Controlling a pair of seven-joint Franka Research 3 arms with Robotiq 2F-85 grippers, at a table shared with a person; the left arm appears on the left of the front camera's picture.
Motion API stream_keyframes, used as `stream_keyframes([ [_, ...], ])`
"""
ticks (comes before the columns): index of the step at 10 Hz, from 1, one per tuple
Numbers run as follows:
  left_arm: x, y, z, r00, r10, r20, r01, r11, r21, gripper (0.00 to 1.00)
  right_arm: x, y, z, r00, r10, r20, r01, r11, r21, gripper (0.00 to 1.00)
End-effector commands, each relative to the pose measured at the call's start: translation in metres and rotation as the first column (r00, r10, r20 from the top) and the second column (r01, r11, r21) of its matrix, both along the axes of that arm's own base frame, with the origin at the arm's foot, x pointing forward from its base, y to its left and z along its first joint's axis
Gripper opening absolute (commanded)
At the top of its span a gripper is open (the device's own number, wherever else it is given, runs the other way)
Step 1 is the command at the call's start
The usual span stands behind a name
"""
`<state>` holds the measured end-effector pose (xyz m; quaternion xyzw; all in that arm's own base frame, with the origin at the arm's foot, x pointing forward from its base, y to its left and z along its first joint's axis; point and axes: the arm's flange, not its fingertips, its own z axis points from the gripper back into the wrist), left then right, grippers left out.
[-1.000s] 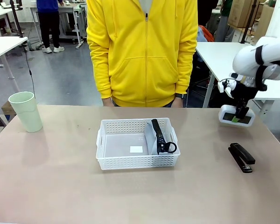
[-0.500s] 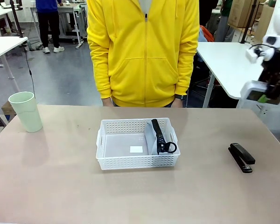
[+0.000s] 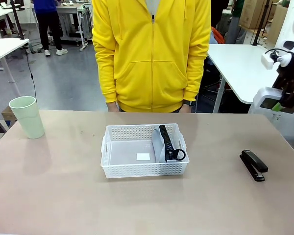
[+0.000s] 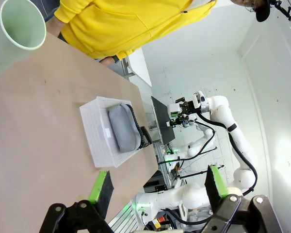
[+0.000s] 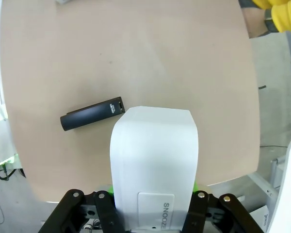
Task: Efficiently arrange items inside the basket to fit them all.
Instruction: Pick up the Digital clock and place it inside the Organizing basket.
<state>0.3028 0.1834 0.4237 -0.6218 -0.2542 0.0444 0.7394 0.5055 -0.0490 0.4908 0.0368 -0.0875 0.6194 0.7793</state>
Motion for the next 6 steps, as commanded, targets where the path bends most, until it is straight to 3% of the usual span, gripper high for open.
stream_keyframes([
  [1,0.001,-0.001,0.002,0.999,0.002,0.033,-0.002,1.0,-0.015,1.0,-0.006,-0.005,0.0,1.0,-0.011,0.0,0.011,1.0,0.003,0.52],
  [2,0.001,-0.001,0.002,0.999,0.002,0.033,-0.002,1.0,-0.015,1.0,0.009,0.003,-0.015,1.0,-0.012,-0.014,0.013,0.998,0.057,0.52],
  [3,0.001,-0.001,0.002,0.999,0.002,0.033,-0.002,1.0,-0.015,1.0,0.019,0.026,-0.01,1.0,0.02,-0.001,-0.02,0.998,0.054,0.52],
  [4,0.001,-0.001,0.002,0.999,0.002,0.033,-0.002,1.0,-0.015,1.0,0.021,0.058,0.007,0.997,0.066,0.037,-0.067,0.998,0.016,0.52],
  [6,0.001,-0.001,0.002,0.999,0.002,0.033,-0.002,1.0,-0.015,1.0,0.018,0.15,0.041,1.0,0.015,-0.017,-0.016,0.998,-0.063,0.52],
])
